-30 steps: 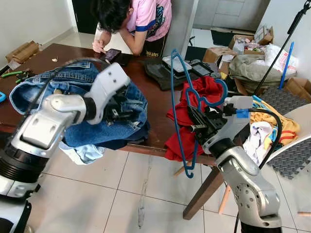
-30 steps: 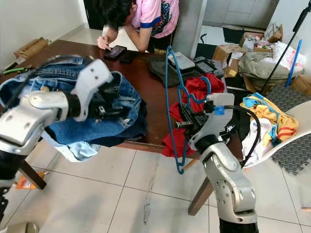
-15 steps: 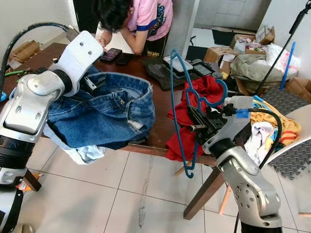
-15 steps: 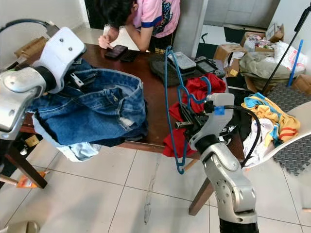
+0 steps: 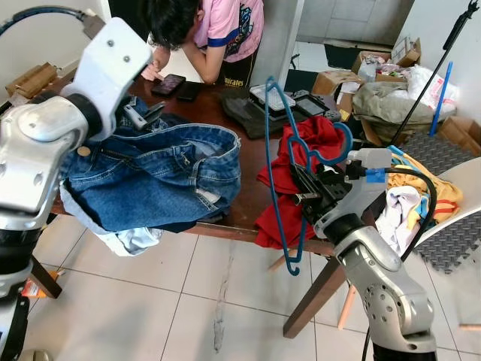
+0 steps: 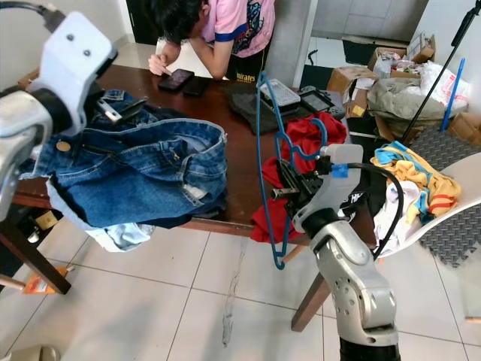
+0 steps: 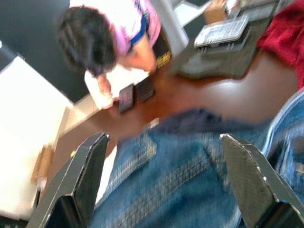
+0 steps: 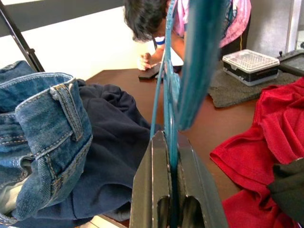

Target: Hang hanger

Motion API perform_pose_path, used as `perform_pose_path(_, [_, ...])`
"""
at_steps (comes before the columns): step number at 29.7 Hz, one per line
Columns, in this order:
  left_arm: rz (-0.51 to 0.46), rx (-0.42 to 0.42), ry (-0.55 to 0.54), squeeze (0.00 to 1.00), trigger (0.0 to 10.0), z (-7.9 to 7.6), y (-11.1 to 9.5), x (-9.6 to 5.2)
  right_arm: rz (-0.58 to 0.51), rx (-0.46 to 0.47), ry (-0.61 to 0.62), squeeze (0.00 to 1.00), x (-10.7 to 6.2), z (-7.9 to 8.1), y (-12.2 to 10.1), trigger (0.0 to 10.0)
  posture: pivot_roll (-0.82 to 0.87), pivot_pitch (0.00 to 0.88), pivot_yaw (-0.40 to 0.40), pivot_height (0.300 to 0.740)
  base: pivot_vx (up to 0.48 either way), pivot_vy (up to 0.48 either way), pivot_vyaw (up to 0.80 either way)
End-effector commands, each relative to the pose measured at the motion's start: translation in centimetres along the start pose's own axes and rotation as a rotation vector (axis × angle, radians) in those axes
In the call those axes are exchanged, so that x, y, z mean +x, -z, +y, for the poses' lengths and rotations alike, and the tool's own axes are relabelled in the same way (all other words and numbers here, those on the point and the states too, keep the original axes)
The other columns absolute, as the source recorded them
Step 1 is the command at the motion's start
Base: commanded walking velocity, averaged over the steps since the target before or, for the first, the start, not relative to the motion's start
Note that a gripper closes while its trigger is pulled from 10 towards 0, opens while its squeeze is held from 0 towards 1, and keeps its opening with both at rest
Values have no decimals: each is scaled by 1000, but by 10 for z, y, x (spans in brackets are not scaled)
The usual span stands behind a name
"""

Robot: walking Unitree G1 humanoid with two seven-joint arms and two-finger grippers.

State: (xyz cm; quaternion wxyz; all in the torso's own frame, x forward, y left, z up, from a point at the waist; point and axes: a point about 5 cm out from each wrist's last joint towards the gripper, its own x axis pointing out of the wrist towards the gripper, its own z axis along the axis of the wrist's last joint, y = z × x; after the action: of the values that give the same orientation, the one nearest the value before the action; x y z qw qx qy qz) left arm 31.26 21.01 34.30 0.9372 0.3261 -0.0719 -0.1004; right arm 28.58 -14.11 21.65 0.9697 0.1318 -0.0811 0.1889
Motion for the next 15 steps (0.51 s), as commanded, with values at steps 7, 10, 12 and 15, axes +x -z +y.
perform_pose_path(7, [233,67,-242,0,10000,16,39,-44,10,13,-12,0,1,-1,2,10000,125,118,-59,740,0,0,0])
perform_pose_path(10, [256,90,-311,0,10000,22,43,-53,12,14,-16,0,2,-1,3,10000,131,118,-68,740,0,0,0])
perform_pose_path(12, [260,105,-340,0,10000,26,42,-57,13,14,-20,0,3,-1,3,10000,137,117,-72,740,0,0,0])
perform_pose_path(15, [321,159,-413,0,10000,37,45,-73,16,11,-31,0,5,-1,2,10000,146,118,-75,740,0,0,0])
